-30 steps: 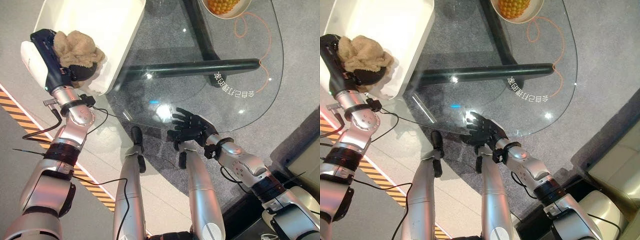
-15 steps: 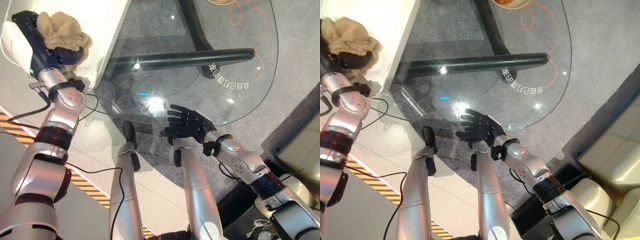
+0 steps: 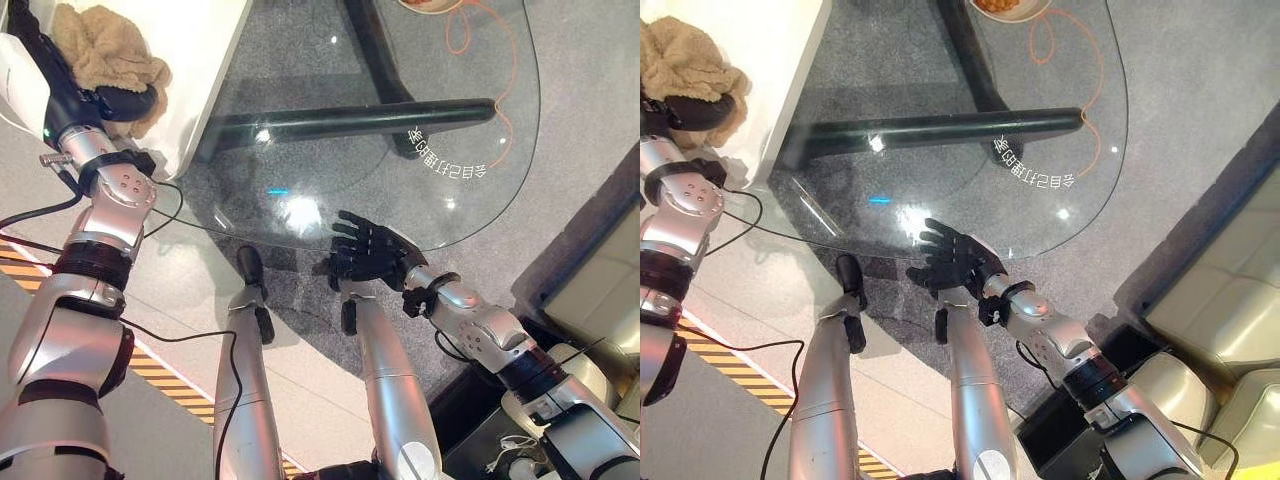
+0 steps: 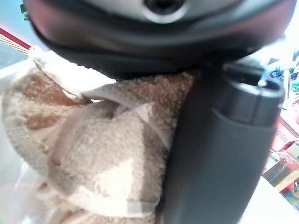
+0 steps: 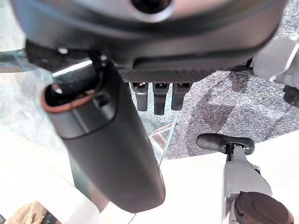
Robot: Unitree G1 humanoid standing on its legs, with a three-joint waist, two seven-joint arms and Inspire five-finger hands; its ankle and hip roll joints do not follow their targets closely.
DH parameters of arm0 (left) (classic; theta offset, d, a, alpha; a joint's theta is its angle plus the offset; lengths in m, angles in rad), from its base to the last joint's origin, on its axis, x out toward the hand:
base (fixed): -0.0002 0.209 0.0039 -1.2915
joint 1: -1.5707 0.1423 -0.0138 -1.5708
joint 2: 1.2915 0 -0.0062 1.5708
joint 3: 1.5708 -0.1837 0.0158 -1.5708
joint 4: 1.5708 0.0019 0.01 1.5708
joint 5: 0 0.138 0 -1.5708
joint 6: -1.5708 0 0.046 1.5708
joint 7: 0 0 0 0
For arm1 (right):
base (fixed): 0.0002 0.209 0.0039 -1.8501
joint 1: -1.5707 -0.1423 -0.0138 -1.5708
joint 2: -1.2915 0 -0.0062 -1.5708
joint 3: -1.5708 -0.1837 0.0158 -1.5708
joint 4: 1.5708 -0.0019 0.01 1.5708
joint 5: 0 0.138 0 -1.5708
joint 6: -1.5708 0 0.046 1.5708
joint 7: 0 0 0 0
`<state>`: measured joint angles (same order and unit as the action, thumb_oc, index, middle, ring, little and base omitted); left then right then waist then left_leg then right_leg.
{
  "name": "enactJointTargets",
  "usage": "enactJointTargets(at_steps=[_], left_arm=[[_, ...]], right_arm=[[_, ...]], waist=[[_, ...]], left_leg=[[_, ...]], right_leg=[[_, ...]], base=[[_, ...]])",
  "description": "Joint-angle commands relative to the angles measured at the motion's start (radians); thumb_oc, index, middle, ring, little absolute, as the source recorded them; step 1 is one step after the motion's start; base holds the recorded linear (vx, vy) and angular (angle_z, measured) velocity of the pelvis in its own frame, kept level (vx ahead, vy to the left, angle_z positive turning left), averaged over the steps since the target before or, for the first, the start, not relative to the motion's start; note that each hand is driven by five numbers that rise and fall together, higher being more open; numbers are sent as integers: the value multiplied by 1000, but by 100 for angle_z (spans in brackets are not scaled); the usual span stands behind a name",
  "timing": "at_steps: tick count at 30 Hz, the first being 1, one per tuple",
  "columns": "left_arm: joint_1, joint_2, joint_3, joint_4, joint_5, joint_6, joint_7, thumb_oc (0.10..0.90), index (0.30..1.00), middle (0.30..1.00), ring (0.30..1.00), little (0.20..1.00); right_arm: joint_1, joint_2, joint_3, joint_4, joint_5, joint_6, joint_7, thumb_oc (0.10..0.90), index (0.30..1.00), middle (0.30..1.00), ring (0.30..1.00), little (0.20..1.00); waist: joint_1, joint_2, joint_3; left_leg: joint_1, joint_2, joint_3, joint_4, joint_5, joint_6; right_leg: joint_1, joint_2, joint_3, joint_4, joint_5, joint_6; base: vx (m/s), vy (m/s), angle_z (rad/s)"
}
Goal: Wipe the table with a cloth and put it in the basket.
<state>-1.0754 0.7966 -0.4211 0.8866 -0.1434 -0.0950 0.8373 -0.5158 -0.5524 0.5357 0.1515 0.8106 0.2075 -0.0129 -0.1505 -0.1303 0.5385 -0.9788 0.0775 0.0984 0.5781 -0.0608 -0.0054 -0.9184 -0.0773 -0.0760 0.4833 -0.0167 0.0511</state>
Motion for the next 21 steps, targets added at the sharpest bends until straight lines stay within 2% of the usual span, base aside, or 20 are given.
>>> enactJointTargets(at_steps=[1,6,11,15,18,19,21], left_arm=[[-48,116,23,-39,52,-55,41,800,900,900,900,900],[-11,134,22,-98,191,-36,44,800,900,900,900,900],[88,152,83,-169,215,-88,105,800,900,900,900,900],[226,154,194,-288,362,-100,195,800,900,900,900,900],[277,160,238,-350,366,-104,217,800,900,900,900,900],[305,162,273,-392,376,-118,224,800,900,900,900,900],[362,153,314,-459,400,-129,219,800,900,900,900,900]], right_arm=[[81,0,-16,-93,8,-36,17,800,900,900,900,900],[111,7,-35,-118,-7,-26,8,800,900,900,900,900],[159,2,-53,-139,-12,-41,1,800,900,900,900,900],[225,12,-94,-168,-41,-49,4,800,900,900,900,900],[253,11,-106,-181,-46,-57,6,800,900,900,900,900],[258,11,-116,-186,-51,-66,7,800,900,900,900,900],[276,15,-124,-195,-56,-70,7,800,900,900,900,900]], waist=[[36,-3,-19],[46,11,-19],[60,26,-19],[86,45,-19],[96,52,-19],[98,53,-19],[109,58,-19]], left_leg=[[141,-79,66,-101,-81,55],[152,-84,61,-112,-75,56],[176,-91,60,-130,-71,60],[204,-100,54,-147,-64,59],[216,-103,50,-154,-60,57],[196,-106,57,-164,-26,61],[211,-109,51,-170,-24,59]], right_leg=[[48,65,-10,-88,55,19],[55,65,-12,-88,50,12],[75,62,-21,-88,38,9],[105,58,-35,-84,16,4],[121,57,-40,-83,5,1],[105,52,-49,-93,28,-9],[120,52,-58,-85,15,-13]], base=[[-23,-45,2],[-9,-37,2],[-8,-52,2],[-16,-60,3],[-41,-71,6],[-90,-107,15],[-58,-108,20]])
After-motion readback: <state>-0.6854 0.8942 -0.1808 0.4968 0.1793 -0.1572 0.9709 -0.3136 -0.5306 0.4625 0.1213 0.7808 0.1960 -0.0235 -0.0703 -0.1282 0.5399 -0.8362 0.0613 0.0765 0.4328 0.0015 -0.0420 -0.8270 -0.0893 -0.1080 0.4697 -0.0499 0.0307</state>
